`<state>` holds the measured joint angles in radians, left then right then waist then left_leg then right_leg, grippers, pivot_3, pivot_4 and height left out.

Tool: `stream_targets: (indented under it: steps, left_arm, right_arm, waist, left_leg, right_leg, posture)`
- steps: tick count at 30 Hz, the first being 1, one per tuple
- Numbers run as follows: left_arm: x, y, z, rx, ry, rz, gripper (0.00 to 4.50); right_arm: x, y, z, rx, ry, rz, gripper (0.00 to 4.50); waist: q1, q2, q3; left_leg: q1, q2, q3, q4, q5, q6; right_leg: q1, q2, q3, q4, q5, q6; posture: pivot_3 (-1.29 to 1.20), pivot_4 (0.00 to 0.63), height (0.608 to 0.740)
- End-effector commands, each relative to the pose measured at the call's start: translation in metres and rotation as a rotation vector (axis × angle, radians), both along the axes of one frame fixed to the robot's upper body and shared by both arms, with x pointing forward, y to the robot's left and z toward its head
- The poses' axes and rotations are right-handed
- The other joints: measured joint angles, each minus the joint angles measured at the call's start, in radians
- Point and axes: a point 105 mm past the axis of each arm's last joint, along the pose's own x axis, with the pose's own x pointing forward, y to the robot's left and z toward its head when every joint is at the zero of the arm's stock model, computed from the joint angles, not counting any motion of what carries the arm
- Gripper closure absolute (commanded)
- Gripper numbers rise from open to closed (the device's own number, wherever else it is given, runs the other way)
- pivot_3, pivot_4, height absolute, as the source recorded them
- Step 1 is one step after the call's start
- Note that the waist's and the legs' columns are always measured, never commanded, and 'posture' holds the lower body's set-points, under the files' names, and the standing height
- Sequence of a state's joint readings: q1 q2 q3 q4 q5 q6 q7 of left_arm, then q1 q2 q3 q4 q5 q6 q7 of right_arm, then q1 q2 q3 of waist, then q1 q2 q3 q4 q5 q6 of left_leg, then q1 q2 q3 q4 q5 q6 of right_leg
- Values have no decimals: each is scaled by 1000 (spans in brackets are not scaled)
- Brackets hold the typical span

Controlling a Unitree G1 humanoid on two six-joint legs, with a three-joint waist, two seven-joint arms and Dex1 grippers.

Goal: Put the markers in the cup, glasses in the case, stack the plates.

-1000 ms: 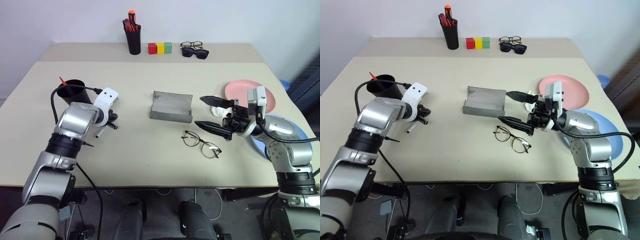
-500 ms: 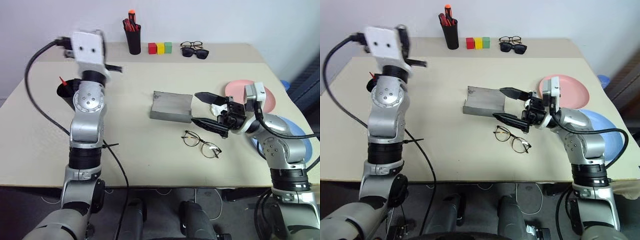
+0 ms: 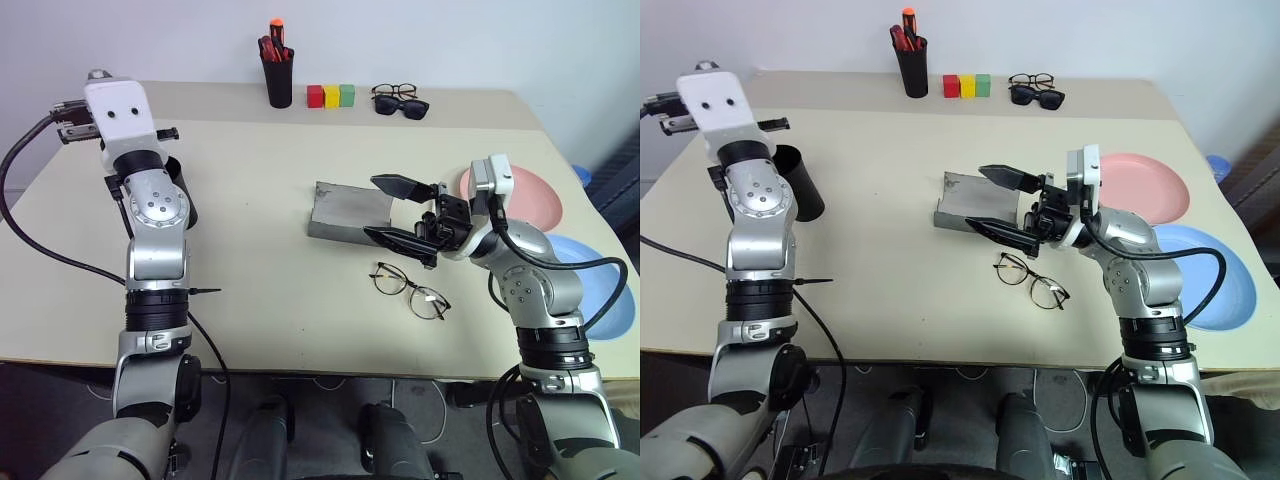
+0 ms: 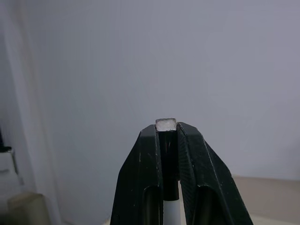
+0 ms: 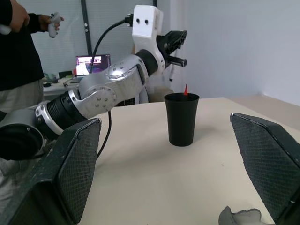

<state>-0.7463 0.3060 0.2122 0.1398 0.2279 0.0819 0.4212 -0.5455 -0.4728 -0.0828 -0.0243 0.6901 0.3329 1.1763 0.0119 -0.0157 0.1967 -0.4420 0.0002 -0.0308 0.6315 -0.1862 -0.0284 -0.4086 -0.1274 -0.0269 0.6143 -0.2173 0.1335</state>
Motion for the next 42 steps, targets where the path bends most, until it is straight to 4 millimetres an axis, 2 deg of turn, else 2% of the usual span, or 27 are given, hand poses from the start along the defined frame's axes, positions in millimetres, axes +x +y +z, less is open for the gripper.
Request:
stream_targets:
  steps: [1,9,15,17,18,20,21,27,29,30,31,32,33,34,37,39,41,42]
  left_arm:
    - [-3,3,4,33,-30,13,4440]
    - [8,-1,1,122,-41,-22,4440]
    - [20,0,-13,167,-9,-28,4440]
    - [23,-2,-28,220,8,-17,3566]
    - [24,-2,-34,222,10,-17,3264]
    - [26,0,-46,183,21,-23,2114]
    - [24,-3,-47,178,-1,-50,1733]
    - [19,-22,-36,71,-65,-234,1733]
    - [21,-32,-32,58,-47,-303,1733]
    - [30,-50,-28,93,33,-410,1733]
    - [37,-74,-26,154,130,-547,1733]
    - [40,-106,-27,243,243,-727,1733]
    - [38,-138,-36,324,390,-928,1733]
    - [33,-158,-46,370,510,-1069,1733]
    - [24,-179,-63,405,713,-1272,1733]
    - [3,-194,-91,615,905,-1432,1733]
    - [-10,-195,-111,773,1039,-1509,1733]
    - [-9,-192,-119,830,1095,-1509,1733]
  right_arm:
    - [-1,-1,11,12,-56,2,0]
    - [-3,-8,9,15,-53,-39,0]
    - [-6,-16,9,21,-53,-89,0]
    - [-6,-19,9,20,-51,-107,0]
    - [-6,-21,9,19,-52,-115,0]
    - [-7,-23,9,15,-54,-129,0]
    - [-8,-25,9,13,-54,-137,0]
    - [-11,-35,8,-2,-52,-182,0]
    - [-12,-37,7,-3,-53,-194,0]
    - [-13,-38,8,-4,-52,-204,0]
    - [-14,-40,8,-8,-53,-214,0]
    - [-16,-44,8,-11,-52,-229,0]
    - [-18,-48,7,-18,-49,-246,0]
    - [-20,-51,6,-25,-46,-258,0]
    - [-24,-55,4,-37,-40,-283,0]
    - [-28,-63,3,-49,-36,-334,0]
    - [-31,-68,2,-55,-30,-371,0]
    - [-34,-71,1,-59,-27,-391,0]
  waist:
    - [0,0,0]
    - [0,0,0]
    - [0,0,0]
    - [1,0,0]
    - [1,0,0]
    - [1,0,0]
    - [0,0,0]
    - [2,0,0]
    - [1,0,0]
    - [1,0,0]
    - [1,0,0]
    - [2,0,0]
    - [4,0,0]
    - [7,0,0]
    - [-1,0,0]
    - [-8,0,0]
    - [-18,2,0]
    - [-21,2,0]
  left_leg:
    - [0,0,0,0,0,0]
    - [0,0,0,0,0,0]
    - [0,0,0,0,0,0]
    - [0,0,0,0,0,0]
    - [0,0,0,0,0,0]
    - [0,0,0,0,0,0]
    - [0,0,0,0,0,0]
    - [0,0,0,-1,0,0]
    - [0,0,1,0,0,0]
    - [0,0,1,-1,0,0]
    - [0,0,1,-1,0,0]
    - [0,0,1,0,0,0]
    - [0,0,0,0,0,0]
    - [-1,0,0,0,0,0]
    - [-2,0,1,0,0,0]
    - [-1,0,1,-1,0,0]
    - [1,1,1,-3,0,0]
    - [0,1,1,-3,0,0]
  right_leg:
    - [0,0,0,0,0,0]
    - [0,0,0,0,0,0]
    - [0,0,0,0,0,0]
    - [0,0,0,0,0,0]
    - [0,0,0,0,0,0]
    - [0,0,0,0,0,0]
    - [0,0,0,0,0,0]
    - [0,0,0,-1,0,0]
    - [0,0,0,-1,0,0]
    - [0,0,0,-1,0,0]
    - [0,0,0,-1,0,0]
    - [0,0,0,0,0,0]
    - [0,0,-1,0,0,0]
    - [0,0,-1,-1,0,0]
    - [1,-1,0,-5,-1,-2]
    - [1,-1,0,-4,-1,-2]
    - [-1,0,0,-2,-2,-4]
    - [-1,1,0,-1,-2,-4]
  posture:
    - [0,150,740]
    - [0,150,740]
    - [0,150,740]
    - [0,150,740]
    - [0,150,740]
    - [0,150,740]
    - [0,150,740]
    - [0,150,740]
    - [0,150,740]
    - [0,150,740]
    - [0,150,740]
    - [0,150,740]
    - [0,150,740]
    - [0,150,740]
    - [0,150,740]
    - [0,150,740]
    - [0,150,740]
    - [0,150,740]
